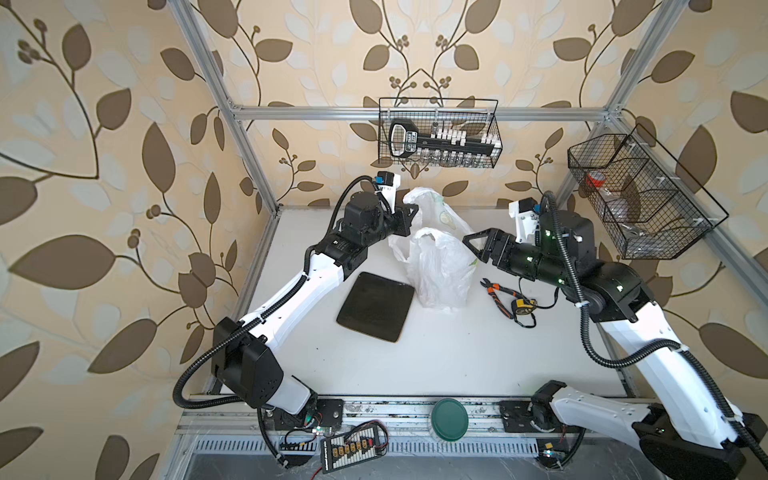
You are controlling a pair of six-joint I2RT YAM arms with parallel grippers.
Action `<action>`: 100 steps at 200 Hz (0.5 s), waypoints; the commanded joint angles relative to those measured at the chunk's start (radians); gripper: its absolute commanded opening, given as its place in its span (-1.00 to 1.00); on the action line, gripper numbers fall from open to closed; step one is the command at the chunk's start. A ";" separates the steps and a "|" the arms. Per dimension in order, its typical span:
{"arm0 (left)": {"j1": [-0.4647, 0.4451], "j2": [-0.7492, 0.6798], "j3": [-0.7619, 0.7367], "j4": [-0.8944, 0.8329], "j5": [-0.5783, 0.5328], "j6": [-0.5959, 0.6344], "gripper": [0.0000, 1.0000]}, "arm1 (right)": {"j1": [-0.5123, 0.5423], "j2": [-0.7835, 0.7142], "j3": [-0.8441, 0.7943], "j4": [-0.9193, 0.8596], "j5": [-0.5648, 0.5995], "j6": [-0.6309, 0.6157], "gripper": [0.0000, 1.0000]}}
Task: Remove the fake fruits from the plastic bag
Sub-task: 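Grasp the other bag handle with the right gripper and pull the bag open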
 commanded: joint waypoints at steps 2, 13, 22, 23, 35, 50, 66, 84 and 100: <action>-0.028 -0.067 -0.023 0.044 -0.077 -0.073 -1.00 | -0.053 0.052 -0.016 -0.050 0.037 0.182 0.78; -0.040 -0.075 -0.033 0.040 -0.081 -0.073 -1.00 | -0.057 0.097 0.001 -0.048 0.053 0.172 0.99; -0.048 -0.082 -0.042 0.038 -0.085 -0.074 -1.00 | -0.058 0.137 0.024 -0.058 0.071 0.160 0.99; -0.048 -0.083 -0.043 0.038 -0.086 -0.074 -1.00 | -0.058 0.141 0.027 -0.059 0.073 0.159 0.99; -0.055 -0.093 -0.054 0.037 -0.093 -0.074 -1.00 | -0.060 0.185 0.044 -0.063 0.088 0.155 0.99; -0.059 -0.103 -0.063 0.036 -0.096 -0.074 -1.00 | -0.061 0.229 0.051 -0.062 0.085 0.160 0.99; -0.060 -0.112 -0.068 0.030 -0.101 -0.074 -1.00 | -0.061 0.258 0.046 -0.060 0.075 0.167 0.79; -0.060 -0.122 -0.078 0.030 -0.122 -0.073 -1.00 | -0.060 0.262 0.029 -0.033 0.076 0.150 0.32; -0.060 -0.124 -0.080 0.046 -0.152 -0.061 -1.00 | -0.070 0.264 0.038 -0.012 0.100 0.109 -0.06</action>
